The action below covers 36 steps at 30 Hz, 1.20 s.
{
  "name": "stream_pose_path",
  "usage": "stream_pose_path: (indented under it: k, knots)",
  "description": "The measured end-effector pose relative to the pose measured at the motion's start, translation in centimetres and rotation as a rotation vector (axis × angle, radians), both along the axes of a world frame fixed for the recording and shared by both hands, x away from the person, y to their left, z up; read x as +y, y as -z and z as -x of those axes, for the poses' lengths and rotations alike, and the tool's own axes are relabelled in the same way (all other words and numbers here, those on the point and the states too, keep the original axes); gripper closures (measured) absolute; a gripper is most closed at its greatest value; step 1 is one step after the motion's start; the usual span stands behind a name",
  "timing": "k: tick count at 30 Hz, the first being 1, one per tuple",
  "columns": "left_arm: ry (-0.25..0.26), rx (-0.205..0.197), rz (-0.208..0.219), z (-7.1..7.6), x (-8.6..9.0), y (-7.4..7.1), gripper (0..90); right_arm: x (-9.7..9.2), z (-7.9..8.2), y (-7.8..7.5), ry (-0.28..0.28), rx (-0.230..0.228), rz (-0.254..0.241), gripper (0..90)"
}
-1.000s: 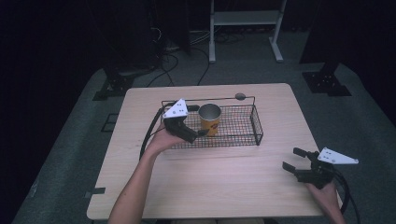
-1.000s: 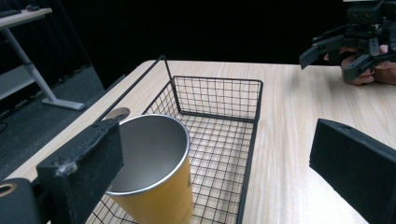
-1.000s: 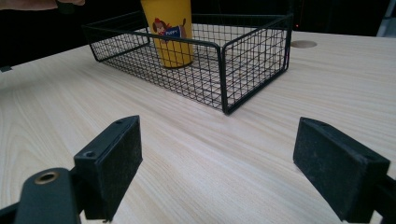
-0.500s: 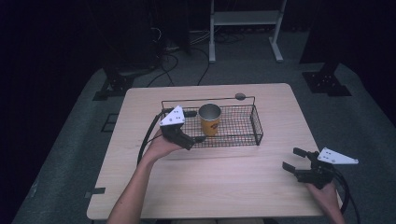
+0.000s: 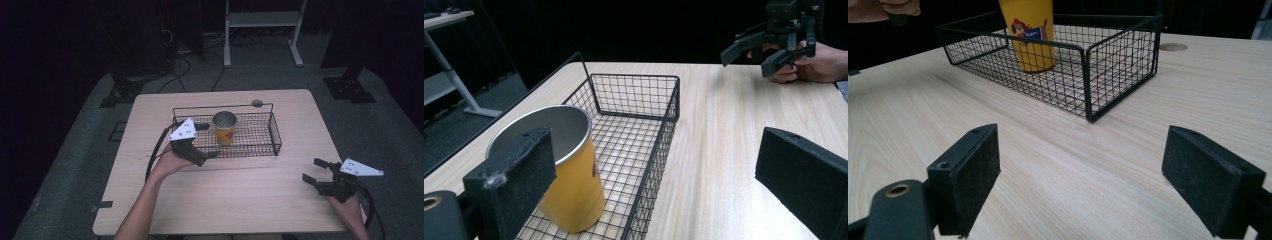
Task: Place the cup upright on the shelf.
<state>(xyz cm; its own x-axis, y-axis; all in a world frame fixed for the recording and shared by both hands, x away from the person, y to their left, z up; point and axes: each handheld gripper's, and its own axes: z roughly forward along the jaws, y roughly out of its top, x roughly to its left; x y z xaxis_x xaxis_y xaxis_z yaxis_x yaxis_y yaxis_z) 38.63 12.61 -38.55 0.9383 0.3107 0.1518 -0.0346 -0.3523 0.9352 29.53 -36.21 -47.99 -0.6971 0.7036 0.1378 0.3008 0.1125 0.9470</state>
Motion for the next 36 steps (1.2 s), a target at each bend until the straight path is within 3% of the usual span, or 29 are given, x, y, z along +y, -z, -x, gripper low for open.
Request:
stream_pose_path:
  k: [36]
  knots:
    - [0.023,-0.001,0.003,3.1,0.5,1.4,2.1,0.0,0.0,0.0,0.000,0.000,0.002,14.5]
